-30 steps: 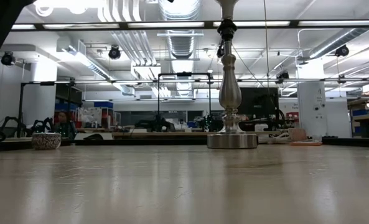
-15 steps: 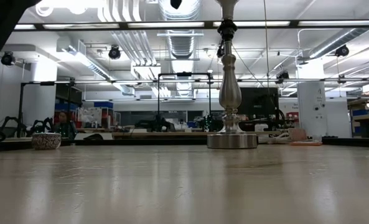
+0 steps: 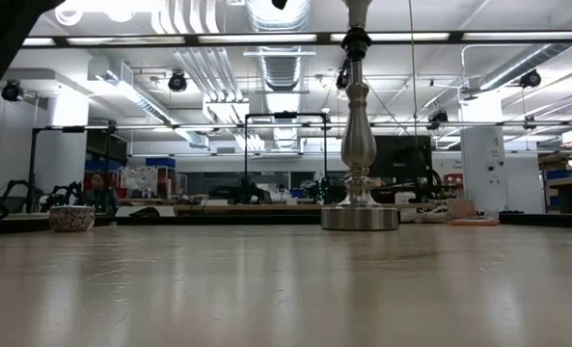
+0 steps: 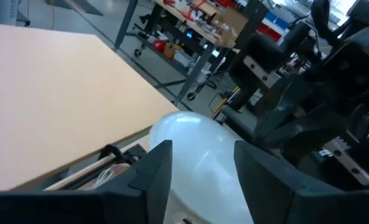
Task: Screw lightbulb
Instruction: Remove the lightbulb from the lamp
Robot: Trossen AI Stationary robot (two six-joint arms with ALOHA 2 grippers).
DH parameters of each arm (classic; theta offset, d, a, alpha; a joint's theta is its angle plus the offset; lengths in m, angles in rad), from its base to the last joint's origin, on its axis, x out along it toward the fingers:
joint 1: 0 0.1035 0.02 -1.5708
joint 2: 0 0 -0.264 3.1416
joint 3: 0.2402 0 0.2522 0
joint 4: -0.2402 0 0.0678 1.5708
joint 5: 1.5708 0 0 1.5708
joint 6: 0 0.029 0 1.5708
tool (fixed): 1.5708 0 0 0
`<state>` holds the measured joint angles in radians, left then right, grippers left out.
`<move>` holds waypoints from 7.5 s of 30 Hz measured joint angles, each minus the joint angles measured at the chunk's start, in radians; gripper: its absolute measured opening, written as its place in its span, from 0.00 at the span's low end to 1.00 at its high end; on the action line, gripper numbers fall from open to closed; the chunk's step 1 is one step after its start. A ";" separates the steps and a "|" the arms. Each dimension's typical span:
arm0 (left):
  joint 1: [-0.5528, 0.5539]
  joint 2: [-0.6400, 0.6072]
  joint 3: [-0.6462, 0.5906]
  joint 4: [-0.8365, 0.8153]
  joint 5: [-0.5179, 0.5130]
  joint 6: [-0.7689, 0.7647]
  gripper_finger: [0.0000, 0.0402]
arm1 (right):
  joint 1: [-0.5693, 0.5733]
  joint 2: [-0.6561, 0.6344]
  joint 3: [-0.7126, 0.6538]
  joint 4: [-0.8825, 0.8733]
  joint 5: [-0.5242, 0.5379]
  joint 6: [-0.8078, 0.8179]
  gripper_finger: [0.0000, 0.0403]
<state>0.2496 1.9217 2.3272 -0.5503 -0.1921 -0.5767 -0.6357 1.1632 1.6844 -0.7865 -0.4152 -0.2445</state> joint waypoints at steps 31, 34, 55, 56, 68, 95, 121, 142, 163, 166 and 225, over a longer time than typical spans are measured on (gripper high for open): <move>0.007 0.000 0.002 -0.040 0.018 0.281 0.01 | 0.000 0.025 -0.005 -0.040 -0.012 -0.036 0.00; 0.004 0.000 0.002 -0.049 0.016 0.267 0.02 | 0.000 0.030 -0.005 -0.038 -0.014 -0.032 0.00; 0.003 0.000 0.001 -0.064 0.026 0.177 0.00 | 0.001 0.057 -0.014 0.015 0.030 -0.012 0.00; 0.003 0.000 0.001 -0.064 0.033 0.165 0.00 | 0.001 0.058 -0.014 0.015 0.032 -0.019 0.00; -0.013 0.006 -0.003 0.012 0.084 0.171 0.00 | -0.001 0.089 -0.016 0.037 0.068 -0.055 0.00; -0.011 -0.047 0.001 -0.084 -0.110 0.302 0.00 | -0.007 0.054 -0.026 -0.047 0.102 -0.034 0.00; -0.010 -0.061 -0.006 -0.170 -0.143 0.269 0.00 | -0.021 0.104 -0.083 0.011 -0.030 -0.010 0.46; -0.010 -0.063 -0.063 -0.115 -0.114 0.253 0.00 | 0.023 0.214 -0.084 0.109 -0.037 0.044 0.79; -0.010 -0.075 -0.068 0.076 -0.109 0.254 0.00 | 0.022 0.205 -0.049 0.110 -0.093 0.061 0.36; -0.010 -0.085 -0.068 0.104 -0.110 0.262 0.00 | 0.023 0.205 -0.032 0.111 -0.093 0.076 0.36; -0.010 -0.159 -0.065 0.036 -0.165 0.332 0.12 | -0.356 -0.239 -0.880 0.231 -0.220 0.541 0.36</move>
<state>0.2398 1.7630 2.2620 -0.5138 -0.3573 -0.2446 -0.9917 0.9241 0.8047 -0.5552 -0.6353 0.2966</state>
